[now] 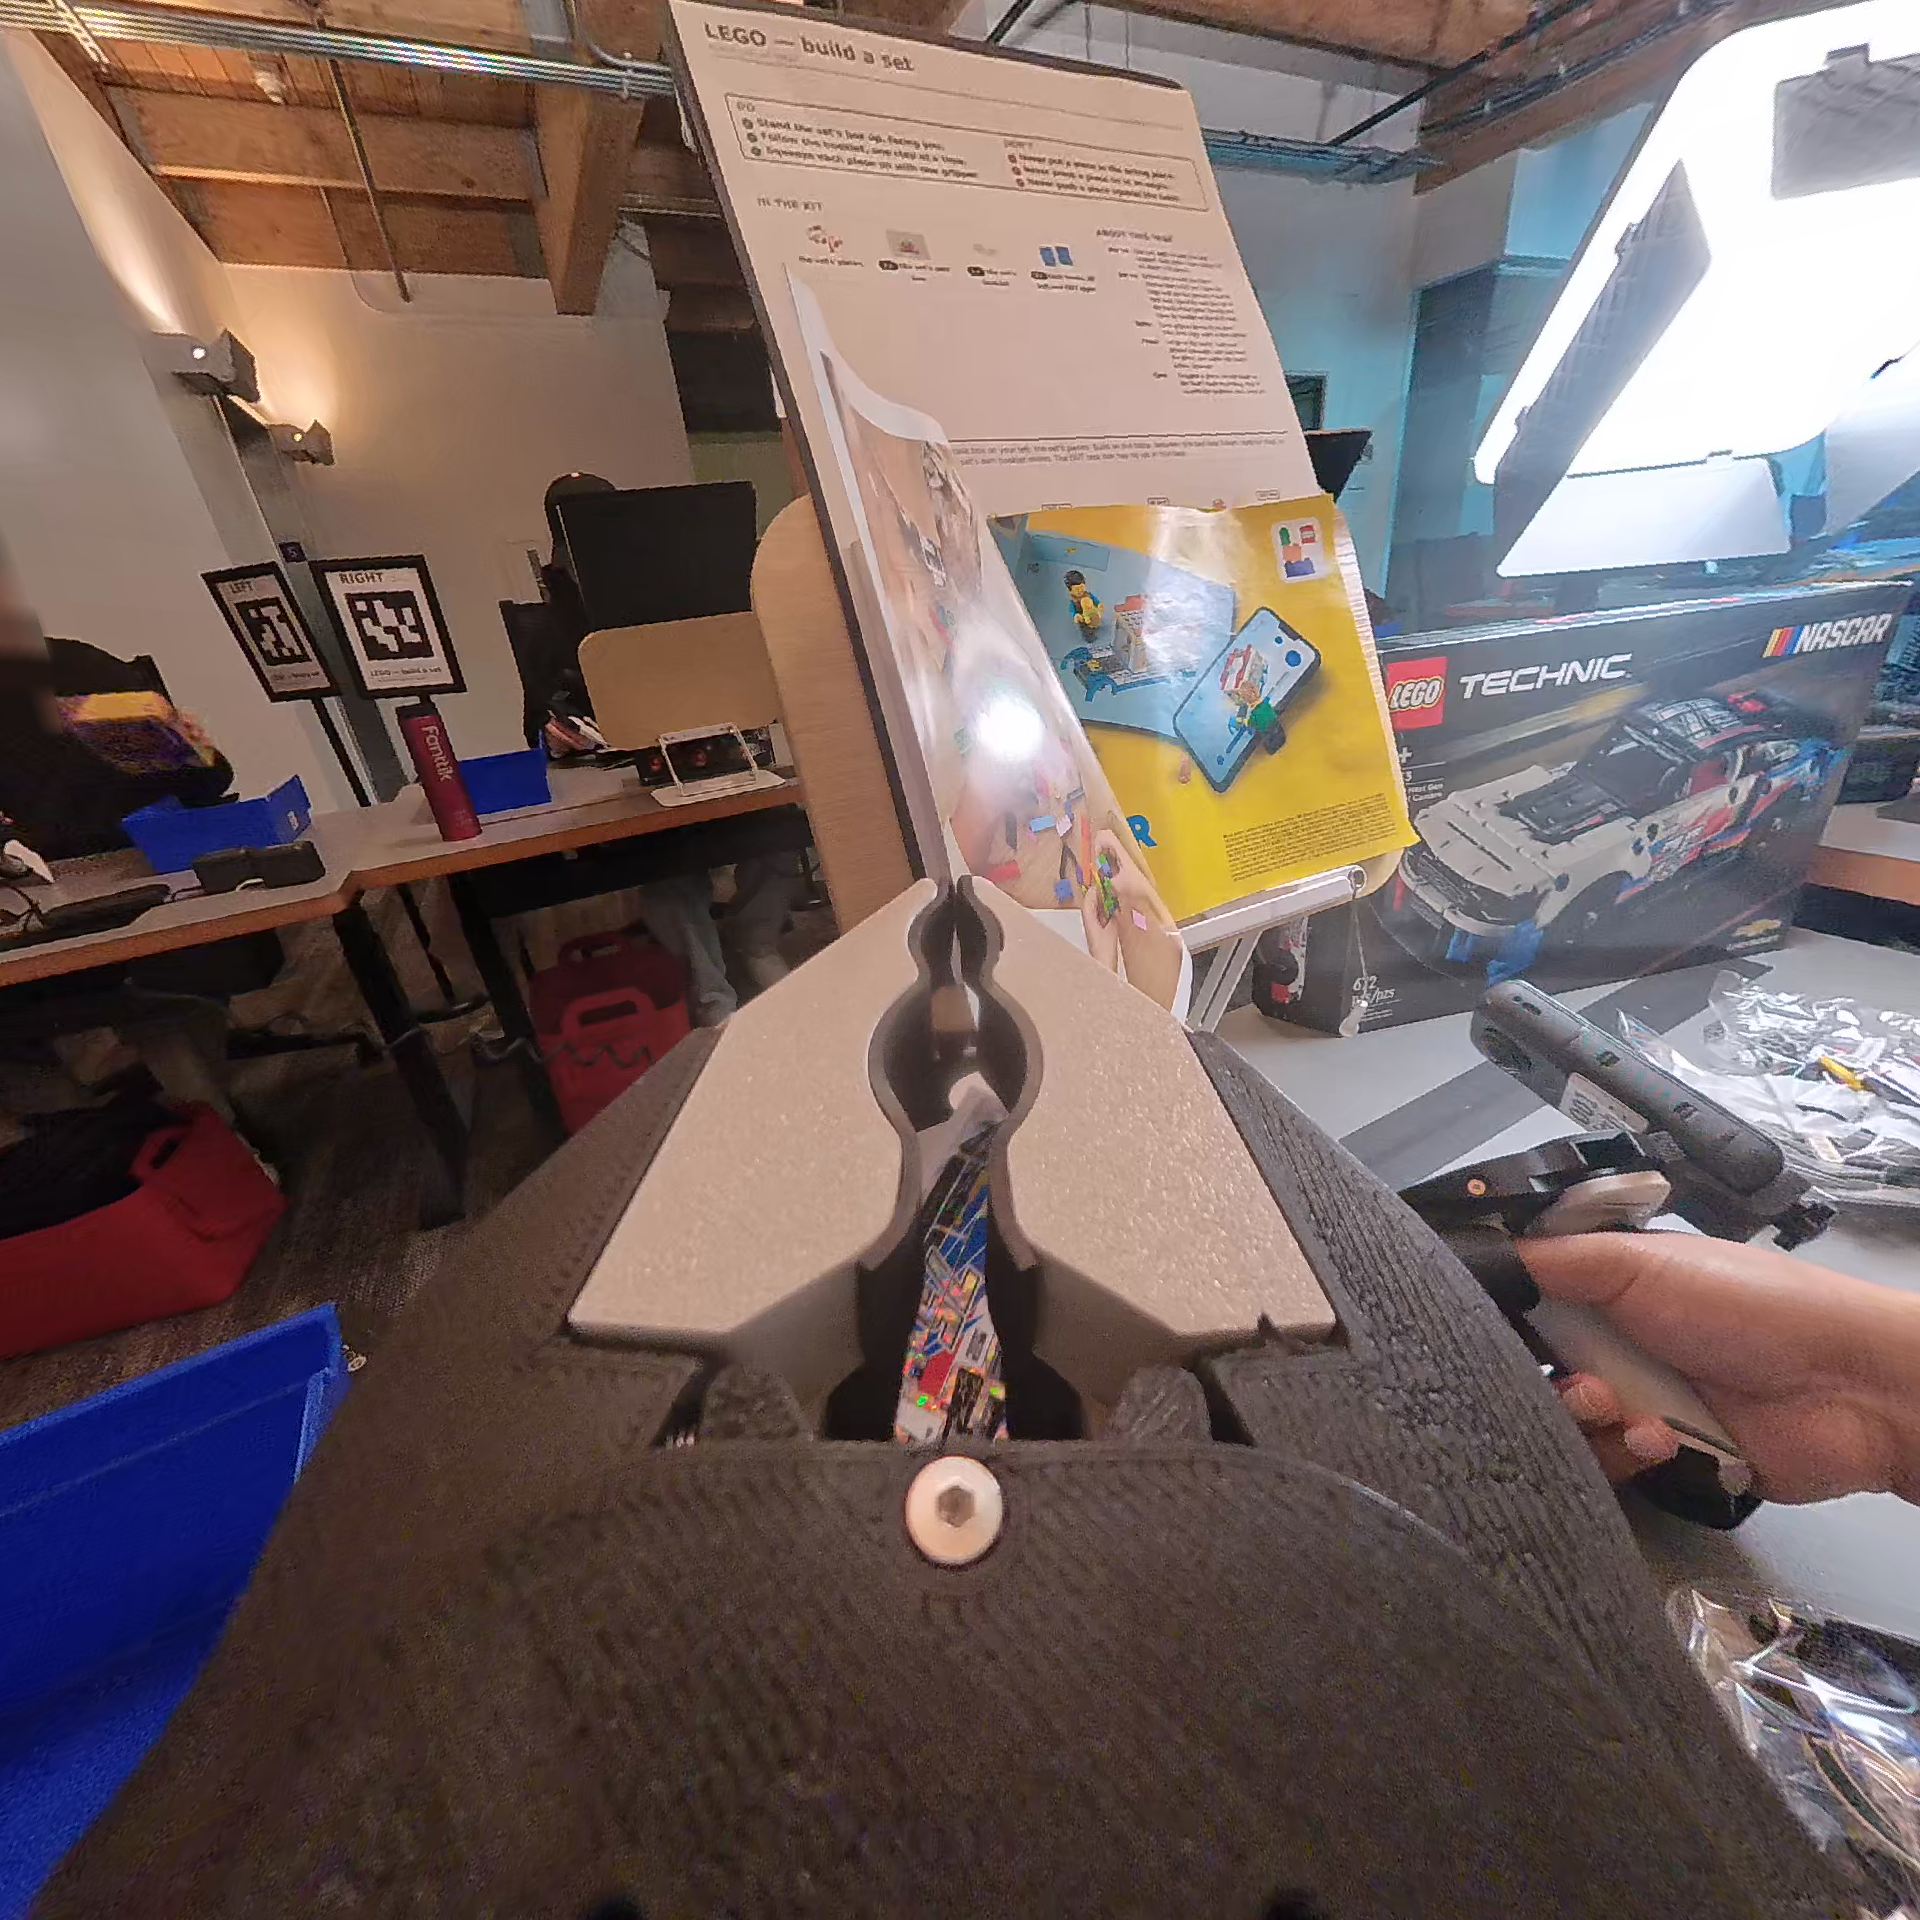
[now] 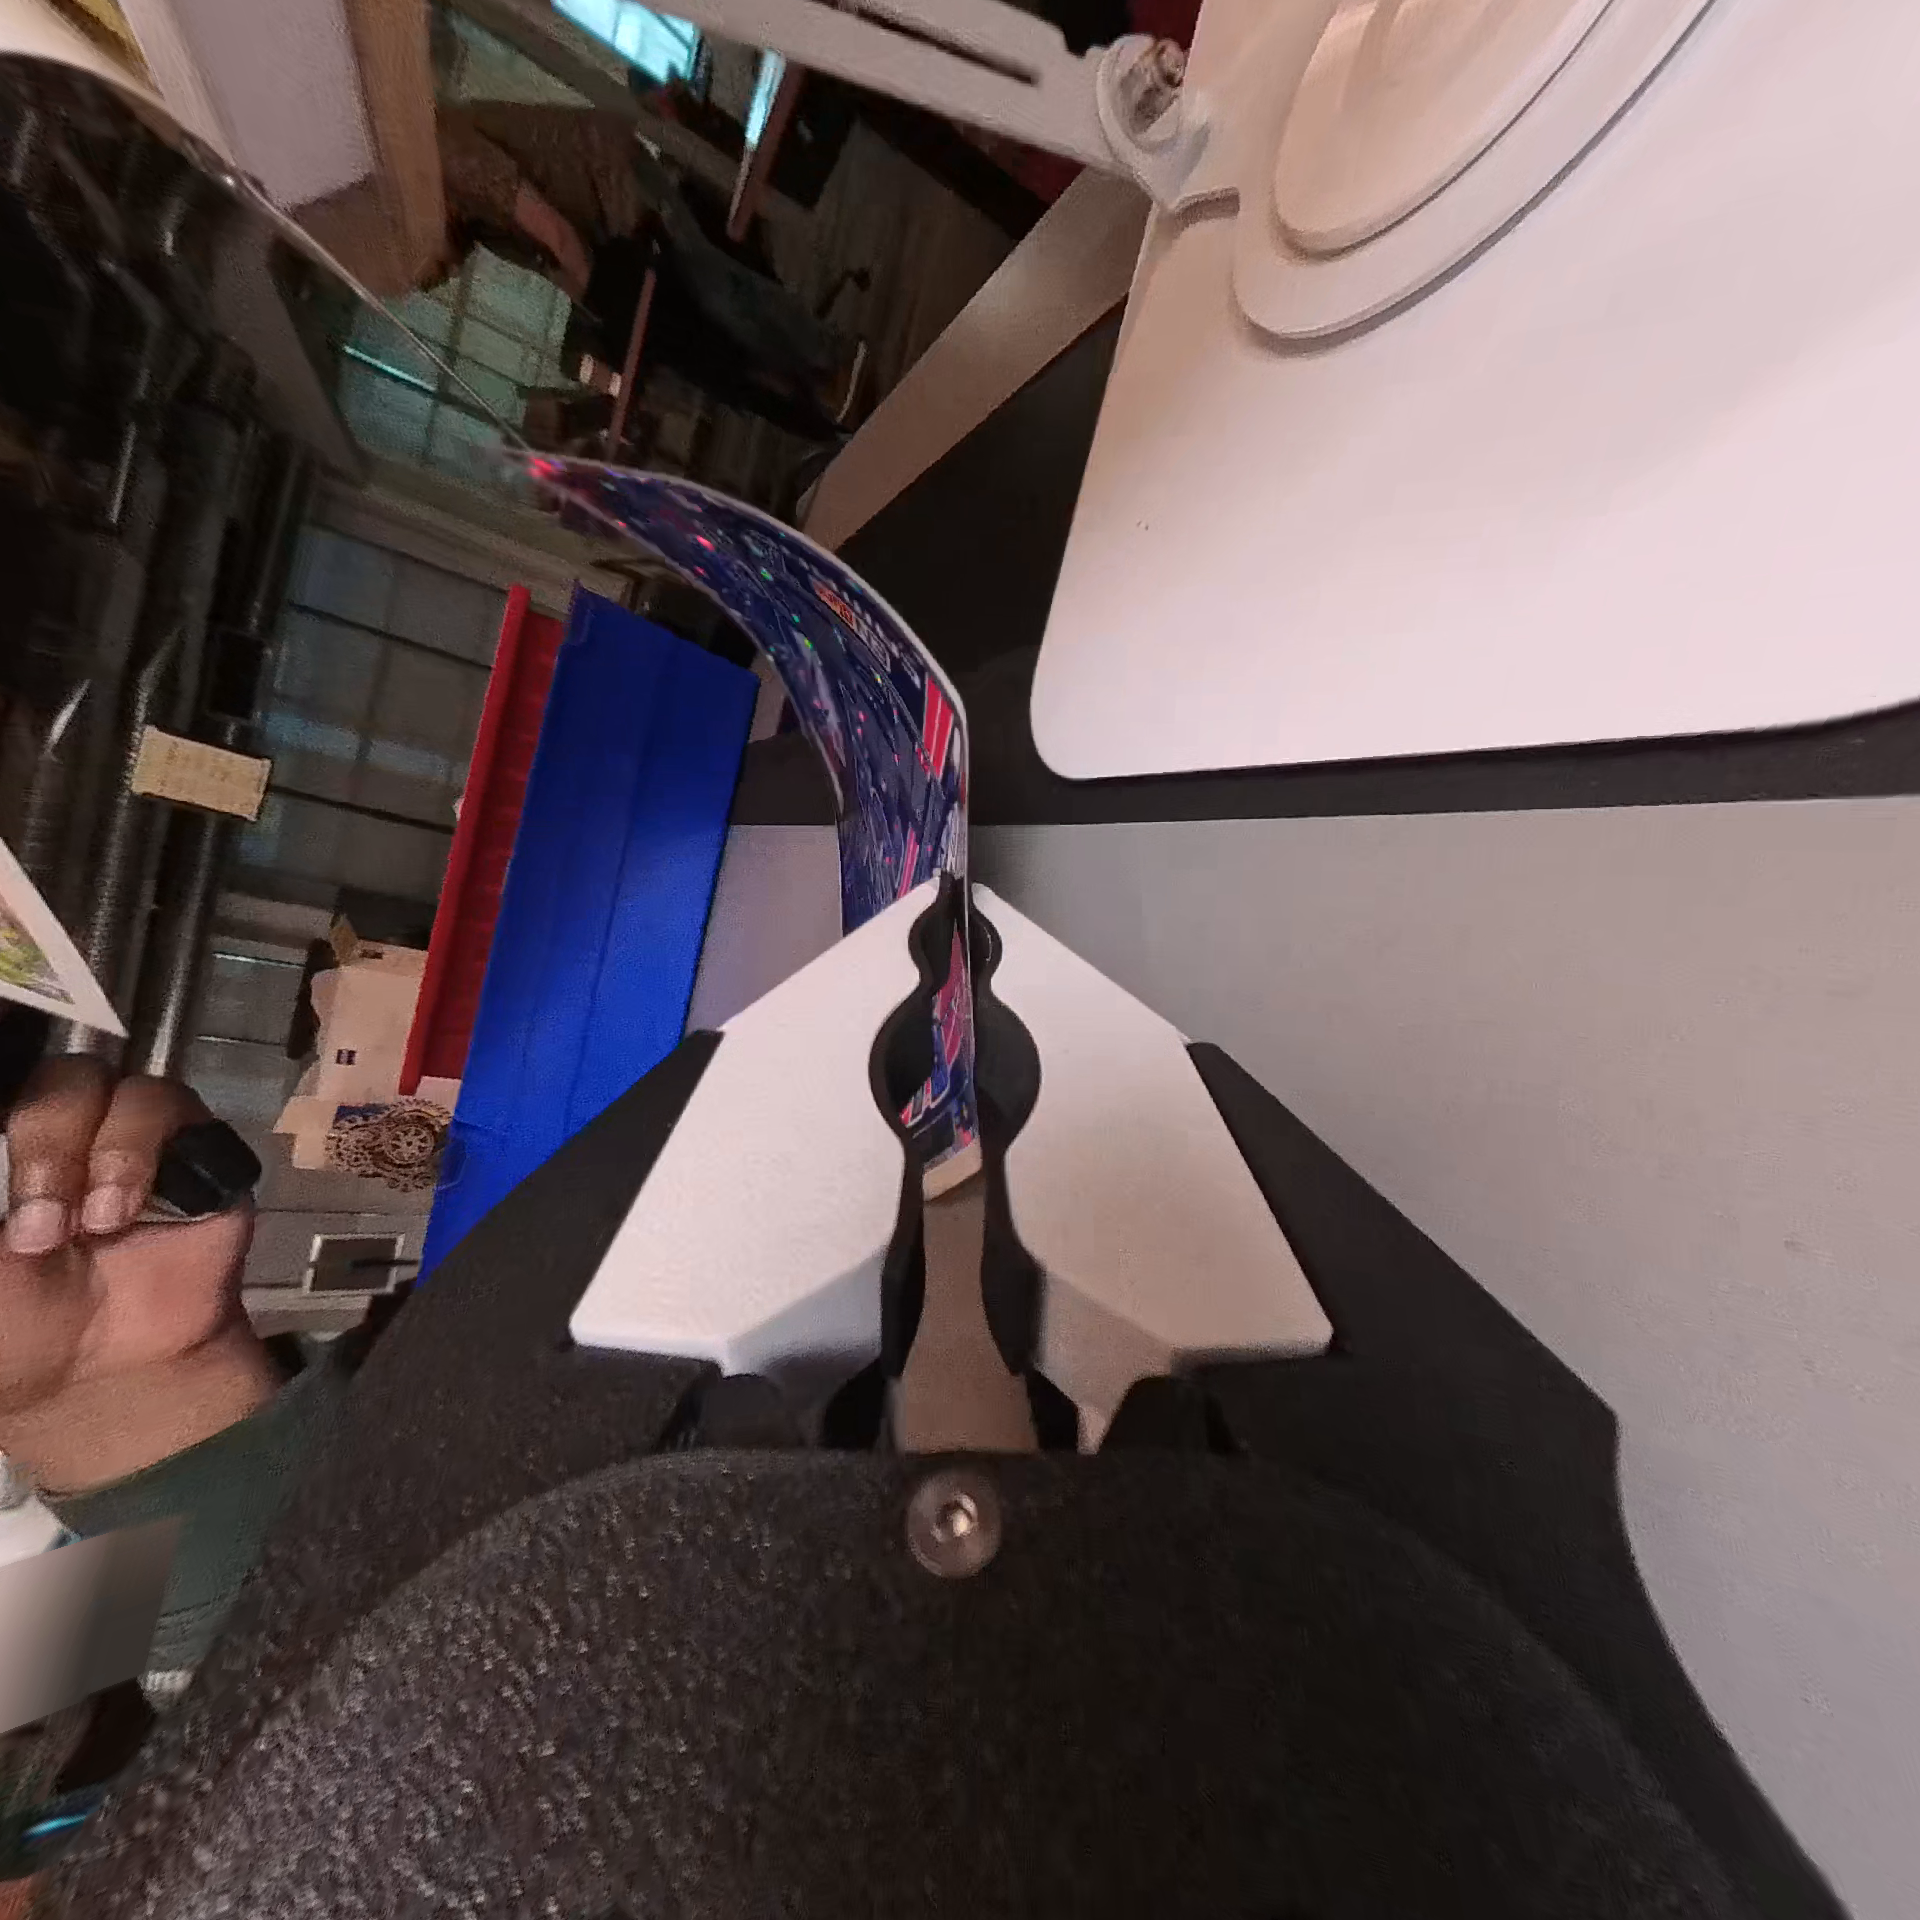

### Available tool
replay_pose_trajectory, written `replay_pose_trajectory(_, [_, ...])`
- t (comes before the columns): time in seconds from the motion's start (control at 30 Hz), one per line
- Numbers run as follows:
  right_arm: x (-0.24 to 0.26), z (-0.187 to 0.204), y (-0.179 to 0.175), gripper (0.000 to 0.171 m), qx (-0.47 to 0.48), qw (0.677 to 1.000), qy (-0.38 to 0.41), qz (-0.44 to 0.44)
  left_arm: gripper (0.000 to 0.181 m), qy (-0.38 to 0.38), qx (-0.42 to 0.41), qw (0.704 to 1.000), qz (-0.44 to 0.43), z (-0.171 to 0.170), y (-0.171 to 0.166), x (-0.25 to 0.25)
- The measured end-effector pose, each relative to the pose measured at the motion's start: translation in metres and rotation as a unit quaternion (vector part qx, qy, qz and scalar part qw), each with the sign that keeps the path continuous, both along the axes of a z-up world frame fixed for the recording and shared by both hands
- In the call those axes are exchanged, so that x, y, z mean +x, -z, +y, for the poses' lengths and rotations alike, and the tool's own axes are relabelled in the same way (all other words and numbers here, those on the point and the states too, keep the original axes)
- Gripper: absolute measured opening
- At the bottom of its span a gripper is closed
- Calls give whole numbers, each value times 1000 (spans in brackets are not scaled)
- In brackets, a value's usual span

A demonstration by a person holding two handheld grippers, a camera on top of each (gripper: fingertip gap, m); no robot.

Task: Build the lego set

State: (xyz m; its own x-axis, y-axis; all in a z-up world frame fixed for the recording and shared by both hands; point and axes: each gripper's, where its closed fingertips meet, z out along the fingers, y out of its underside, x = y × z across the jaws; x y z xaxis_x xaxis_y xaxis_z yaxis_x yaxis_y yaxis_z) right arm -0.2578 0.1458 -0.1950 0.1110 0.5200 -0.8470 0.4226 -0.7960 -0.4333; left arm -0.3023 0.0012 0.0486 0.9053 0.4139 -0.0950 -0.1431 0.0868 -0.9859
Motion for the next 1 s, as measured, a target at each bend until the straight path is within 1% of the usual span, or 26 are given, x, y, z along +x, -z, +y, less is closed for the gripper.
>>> replay_pose_trajectory(0.1, [-2,-10,-2,0,17,1000,-22,-6,0,-1,1,1000,2,-2,-2,0])
replay_pose_trajectory(0.23, [13,6,-14,0,20,1000,-4,5,0,-3,10,1000,0,-8,-6,-2])
replay_pose_trajectory(0.37, [45,46,-10,0,-9,998,63,12,0,-1,17,1000,-5,-9,-8,-4])
replay_pose_trajectory(0.43, [58,60,-8,0,-19,996,90,18,0,0,16,1000,-2,-7,-8,-2])
replay_pose_trajectory(0.53, [68,83,-16,0,-46,986,150,57,0,2,13,1000,3,-5,-9,2])
replay_pose_trajectory(0.63, [64,100,-25,0,-48,977,187,89,0,1,9,1000,6,-3,-8,5])
replay_pose_trajectory(0.8, [46,114,-39,0,-52,962,236,130,0,-5,6,1000,10,-3,-6,3])
replay_pose_trajectory(0.93, [35,110,-37,0,-49,958,248,131,0,-7,3,1000,7,-3,-3,0])
replay_pose_trajectory(1.0, [34,103,-31,0,-50,963,234,121,0,-8,1,1000,6,-4,-2,-1])
